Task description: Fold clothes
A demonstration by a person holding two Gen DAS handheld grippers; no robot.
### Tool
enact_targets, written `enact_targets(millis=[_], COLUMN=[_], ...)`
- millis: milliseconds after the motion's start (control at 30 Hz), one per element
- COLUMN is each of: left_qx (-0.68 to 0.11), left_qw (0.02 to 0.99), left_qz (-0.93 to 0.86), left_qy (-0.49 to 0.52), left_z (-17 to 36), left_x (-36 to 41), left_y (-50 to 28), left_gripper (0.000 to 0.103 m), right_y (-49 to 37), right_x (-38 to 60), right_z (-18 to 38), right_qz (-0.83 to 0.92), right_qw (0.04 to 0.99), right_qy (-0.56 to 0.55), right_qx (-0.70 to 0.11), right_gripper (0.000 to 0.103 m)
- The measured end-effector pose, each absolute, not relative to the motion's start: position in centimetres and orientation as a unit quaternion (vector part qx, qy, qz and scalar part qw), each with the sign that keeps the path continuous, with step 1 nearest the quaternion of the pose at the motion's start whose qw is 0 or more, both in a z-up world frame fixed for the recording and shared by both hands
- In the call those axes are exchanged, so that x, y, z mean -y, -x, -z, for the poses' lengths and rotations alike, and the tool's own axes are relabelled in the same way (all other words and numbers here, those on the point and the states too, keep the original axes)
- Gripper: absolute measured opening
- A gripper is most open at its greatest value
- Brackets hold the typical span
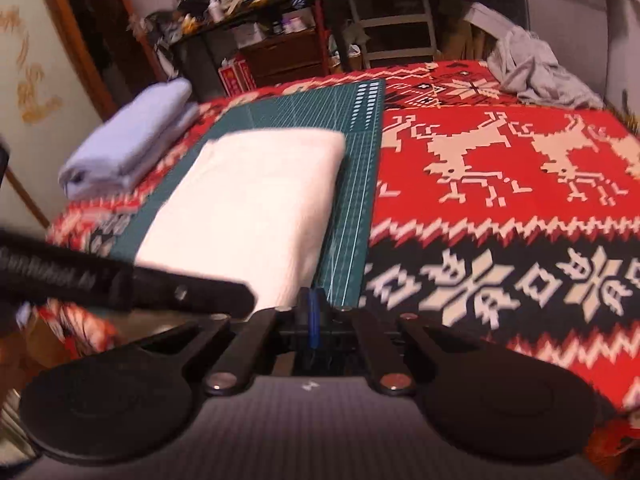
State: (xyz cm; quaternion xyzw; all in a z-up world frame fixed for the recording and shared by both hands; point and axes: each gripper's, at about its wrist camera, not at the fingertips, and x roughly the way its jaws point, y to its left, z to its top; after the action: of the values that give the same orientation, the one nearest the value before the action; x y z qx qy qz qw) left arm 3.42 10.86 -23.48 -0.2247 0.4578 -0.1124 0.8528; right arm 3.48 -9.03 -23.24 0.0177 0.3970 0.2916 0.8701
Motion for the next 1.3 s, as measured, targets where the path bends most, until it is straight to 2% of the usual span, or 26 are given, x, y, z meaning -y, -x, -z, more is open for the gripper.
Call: enact_targets(millis=[233,500,700,1033,1300], left_qx=[-0.463,-0.416,-0.425,-0.419,-0.420], left_qw=[0.845,0.884,0.881,0.880,0.876], left_qz=[0.121,0.095,0.085,0.077,0.075], left_qy=[0.238,0.192,0.191,0.210,0.224], left_z=[23.0,21.1,22.5,22.3,22.8], left_x=[-10.7,-12.1,-12.7,-12.9,-13.2], left_y=[-2.0,-8.8,-12.5,-9.3,-5.9], left_gripper=[0.007,0.007,0.007,0.006,0.007], right_y=[-1.3,-9.0,-13.3,-10.2,-8.7], right_x=[11.2,10.0,7.3,5.4,7.9], right_z=[22.1,21.9,23.7,21.2,21.0], right_qz=[-0.290,-0.261,-0.265,-0.279,-0.255], right_qw=[0.870,0.885,0.879,0.887,0.888], right_qy=[-0.020,-0.067,-0.061,-0.009,-0.044], right_qx=[-0.397,-0.379,-0.392,-0.367,-0.380], right_gripper=[0.001,0.001,0.001,0.000,0.001])
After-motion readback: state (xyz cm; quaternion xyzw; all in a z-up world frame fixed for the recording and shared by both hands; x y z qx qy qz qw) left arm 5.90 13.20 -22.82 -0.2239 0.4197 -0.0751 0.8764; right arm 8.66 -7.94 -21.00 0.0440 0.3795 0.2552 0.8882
